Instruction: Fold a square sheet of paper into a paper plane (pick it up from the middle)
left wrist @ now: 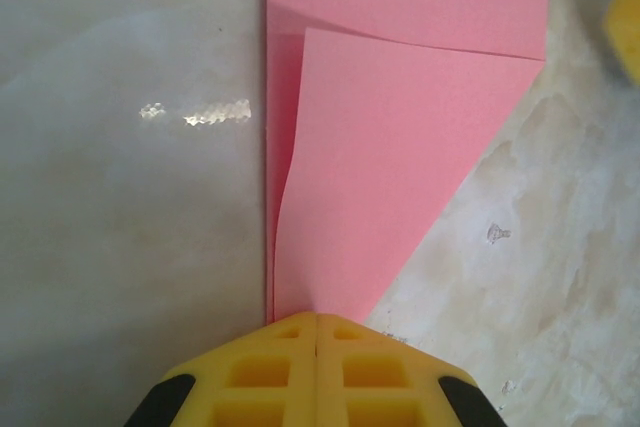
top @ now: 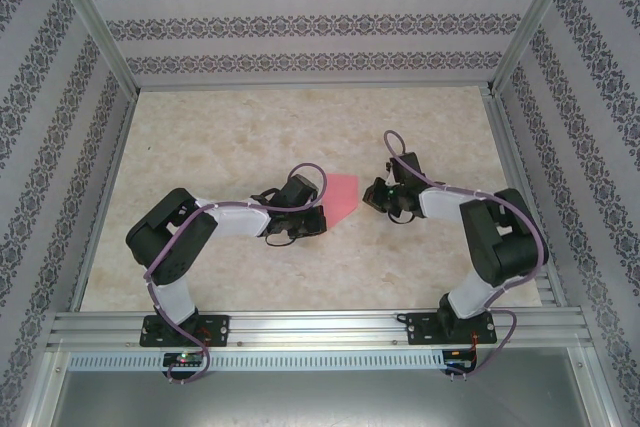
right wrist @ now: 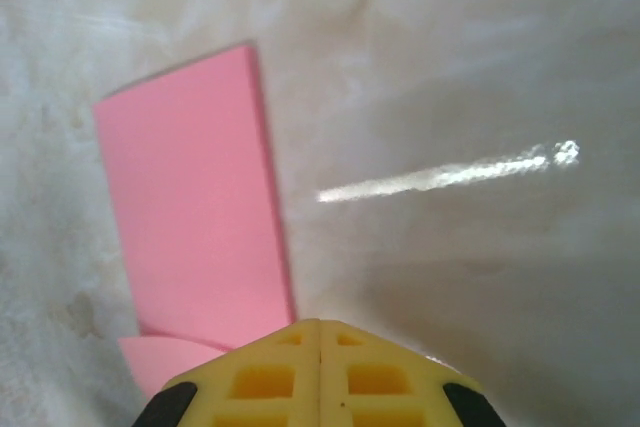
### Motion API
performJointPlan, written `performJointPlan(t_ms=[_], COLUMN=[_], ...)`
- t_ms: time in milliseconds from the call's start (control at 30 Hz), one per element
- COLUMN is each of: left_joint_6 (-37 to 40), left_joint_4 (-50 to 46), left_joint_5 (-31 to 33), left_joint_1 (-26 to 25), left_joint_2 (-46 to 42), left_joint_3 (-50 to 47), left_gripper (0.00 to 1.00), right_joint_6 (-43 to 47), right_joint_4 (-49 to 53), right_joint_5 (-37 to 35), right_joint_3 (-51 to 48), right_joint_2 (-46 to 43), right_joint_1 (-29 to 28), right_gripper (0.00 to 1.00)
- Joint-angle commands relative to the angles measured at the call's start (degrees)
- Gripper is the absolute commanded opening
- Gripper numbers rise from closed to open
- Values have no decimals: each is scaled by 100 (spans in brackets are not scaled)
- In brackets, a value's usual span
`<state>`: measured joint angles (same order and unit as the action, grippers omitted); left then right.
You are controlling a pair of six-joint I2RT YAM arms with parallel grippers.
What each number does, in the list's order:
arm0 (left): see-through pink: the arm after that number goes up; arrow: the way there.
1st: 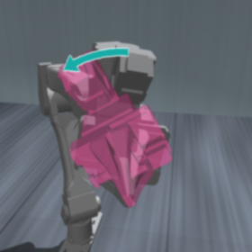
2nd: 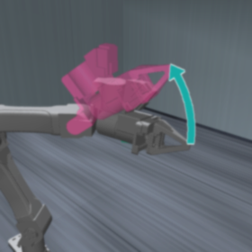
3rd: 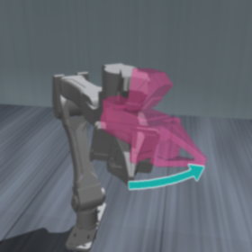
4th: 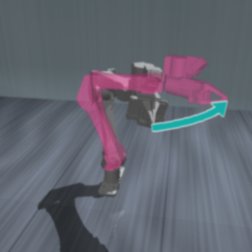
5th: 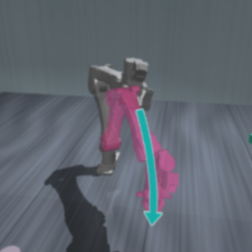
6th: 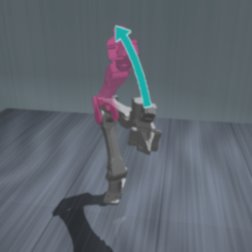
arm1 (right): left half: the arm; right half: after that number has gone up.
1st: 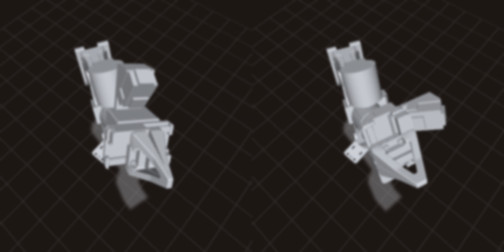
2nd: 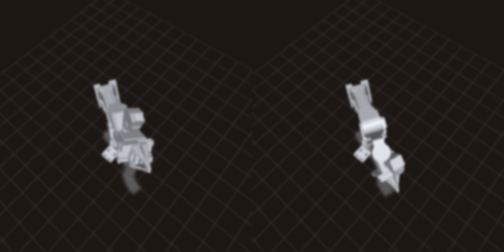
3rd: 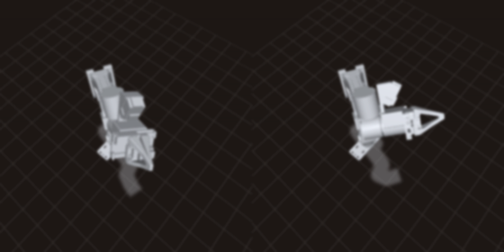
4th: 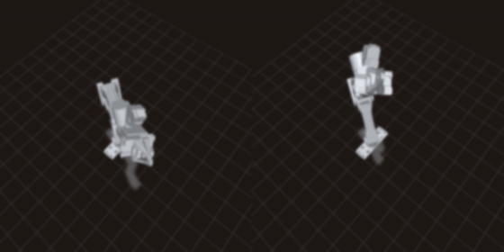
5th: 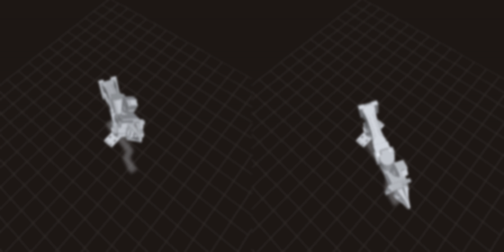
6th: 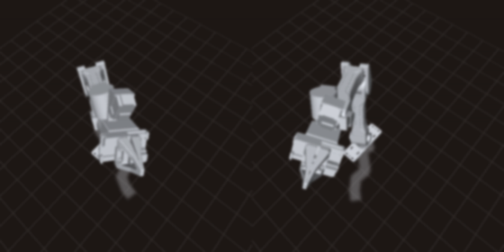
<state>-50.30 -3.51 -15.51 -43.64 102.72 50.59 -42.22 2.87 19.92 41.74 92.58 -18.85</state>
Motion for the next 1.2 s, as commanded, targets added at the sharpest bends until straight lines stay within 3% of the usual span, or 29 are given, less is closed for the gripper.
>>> performJointPlan(t_ms=[0,167,400,667,900,1167], left_joint_6=[194,234,361,596,645,578], left_joint_4=[-987,-911,-779,-711,-362,-21], left_joint_5=[207,180,129,25,-413,-259], left_joint_1=[-40,-40,-40,-31,-13,21], left_joint_2=[229,219,154,-14,-131,355], left_joint_3=[-130,-69,-24,190,599,621], left_gripper=[0,0,0,0,18,12], right_joint_6=[99,-356,-476,-224,-127,-129], right_joint_4=[-70,-595,-820,-94,56,78], right_joint_5=[-299,110,732,389,398,441], right_joint_3=[-8,-95,186,310,248,252], right_joint_2=[-522,-216,633,906,1038,1120], right_joint_1=[-464,-883,-1050,-998,-892,-875], right_gripper=[0,0,0,0,0,0])
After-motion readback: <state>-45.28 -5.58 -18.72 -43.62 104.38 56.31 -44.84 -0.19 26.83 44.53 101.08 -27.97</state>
